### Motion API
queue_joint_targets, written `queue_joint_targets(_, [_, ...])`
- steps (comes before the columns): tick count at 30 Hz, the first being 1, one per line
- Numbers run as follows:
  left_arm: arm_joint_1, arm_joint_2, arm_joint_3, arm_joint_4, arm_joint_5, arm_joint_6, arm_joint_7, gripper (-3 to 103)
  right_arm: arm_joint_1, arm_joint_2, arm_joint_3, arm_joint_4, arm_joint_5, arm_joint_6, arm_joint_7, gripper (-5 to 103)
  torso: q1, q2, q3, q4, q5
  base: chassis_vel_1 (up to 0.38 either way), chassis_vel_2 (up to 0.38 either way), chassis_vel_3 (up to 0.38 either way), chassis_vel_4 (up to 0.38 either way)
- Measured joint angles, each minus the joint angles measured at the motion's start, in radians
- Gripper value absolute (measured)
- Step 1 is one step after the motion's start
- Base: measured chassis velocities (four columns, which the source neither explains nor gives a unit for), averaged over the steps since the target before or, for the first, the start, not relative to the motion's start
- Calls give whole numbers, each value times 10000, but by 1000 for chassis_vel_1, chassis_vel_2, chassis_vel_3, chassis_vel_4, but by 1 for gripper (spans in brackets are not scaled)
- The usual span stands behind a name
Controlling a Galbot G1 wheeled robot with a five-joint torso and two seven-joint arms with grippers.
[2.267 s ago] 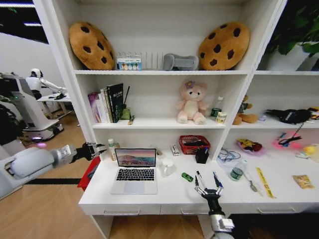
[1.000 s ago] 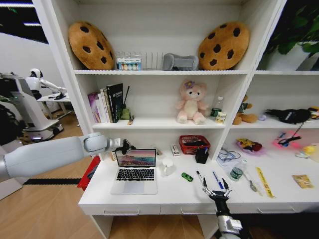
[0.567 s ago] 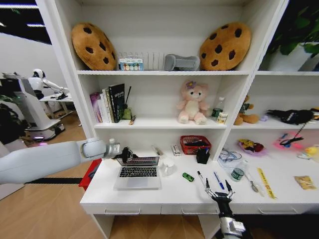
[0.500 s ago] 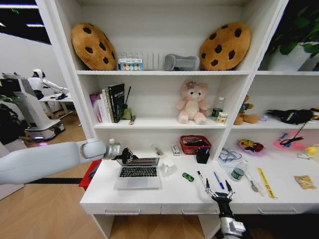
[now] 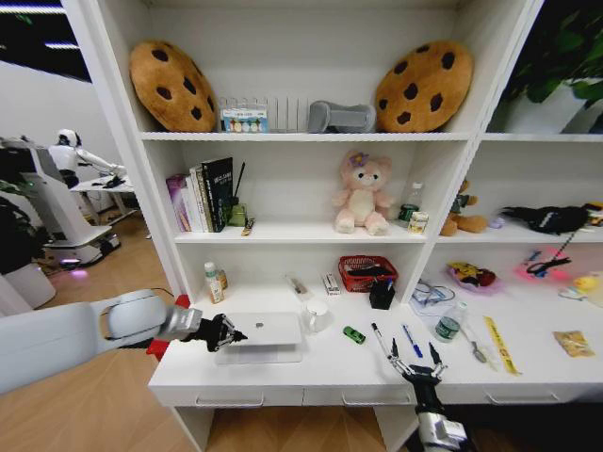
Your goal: Organize the objects on the table.
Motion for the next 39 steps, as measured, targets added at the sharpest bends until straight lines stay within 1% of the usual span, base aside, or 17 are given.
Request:
queue_joint_targets(2, [-115, -293, 25, -52, -100, 2, -256, 0, -22, -4, -23, 57, -1, -16, 0, 100, 0, 0, 0, 0, 0, 0, 0, 0, 0])
queue_joint_targets(4, [-756, -1654, 358, -161, -584, 309, -1587, 0, -146, -24, -88, 277, 2, -68, 1, 100, 1, 1, 0, -4, -1, 0, 0, 0, 0])
queue_joint_targets(5, [-756, -1654, 358, -161, -584, 309, -1587, 0, -146, -24, -88, 277, 2, -68, 1, 100, 1, 1, 0, -4, -1, 0, 0, 0, 0])
queue_joint_targets(7, [-1344, -3451, 607, -312, -1261, 782, -2919, 0, -328, -24, -95, 469, 3, -70, 5, 100, 1, 1, 0, 1, -2, 0, 0, 0, 0])
queue_joint_targets(8, [-1344, -3451, 607, -312, -1261, 782, -2919, 0, -328, -24, -95, 469, 3, -70, 5, 100, 1, 1, 0, 1, -2, 0, 0, 0, 0])
queue_joint_targets(10, [-1705, -5830, 645, -534, -2066, 1173, -4073, 0, -680, -30, -90, 699, -2, -135, 36, 100, -1, 2, -1, 6, -3, 0, 0, 0, 0])
queue_joint_targets(11, [-1705, -5830, 645, -534, -2066, 1173, -4073, 0, -680, -30, -90, 699, -2, -135, 36, 100, -1, 2, -1, 6, -3, 0, 0, 0, 0])
queue_joint_targets(13, [-1846, -8108, 462, -716, -2782, 1266, -4563, -1, -1049, -100, -143, 907, 57, -274, 115, 100, -5, 4, -3, 13, -8, 0, 0, 0, 0])
queue_joint_targets(14, [-1846, -8108, 462, -716, -2782, 1266, -4563, -1, -1049, -100, -143, 907, 57, -274, 115, 100, -5, 4, -3, 13, -8, 0, 0, 0, 0])
queue_joint_targets(16, [-1865, -10745, 212, -1026, -3048, 956, -4685, 10, -1584, -261, -323, 1305, 125, -600, 260, 100, -6, 5, -3, 4, 2, 0, 0, 0, 0])
queue_joint_targets(17, [-1865, -10745, 212, -1026, -3048, 956, -4685, 10, -1584, -261, -323, 1305, 125, -600, 260, 100, -6, 5, -3, 4, 2, 0, 0, 0, 0])
queue_joint_targets(19, [-1881, -12288, 187, -1277, -2927, 614, -4699, 20, -2112, -554, -505, 1687, 328, -940, 297, 100, -6, 5, -3, 6, 0, 0, 0, 0, 0])
queue_joint_targets(22, [-2035, -13234, 238, -1335, -2499, 218, -4687, 26, -2428, -725, -565, 1909, 494, -1063, 184, 100, -6, 6, -3, 0, 7, 0, 0, 0, 0])
queue_joint_targets(25, [-2402, -15266, 618, -1332, -1652, -1097, -4650, 42, -2892, -863, -591, 2272, 597, -1066, -245, 100, -4, 4, -2, -1, 1, 0, 0, 0, 0])
queue_joint_targets(31, [-2213, -16666, 1163, -1548, -52, -2729, -4087, 64, -3196, -671, -740, 2381, 265, -701, -424, 100, -3, 3, -1, 0, 3, 0, 0, 0, 0])
queue_joint_targets(35, [-2203, -16899, 1651, -1830, 703, -2857, -3790, 85, -3212, -558, -867, 2291, 39, -555, -454, 100, -2, 3, 0, 0, 3, 0, 0, 0, 0])
queue_joint_targets(39, [-2257, -17000, 2169, -1893, 1149, -2857, -3750, 90, -3131, -518, -920, 2258, -46, -545, -453, 100, -1, 2, 0, -1, 2, 0, 0, 0, 0])
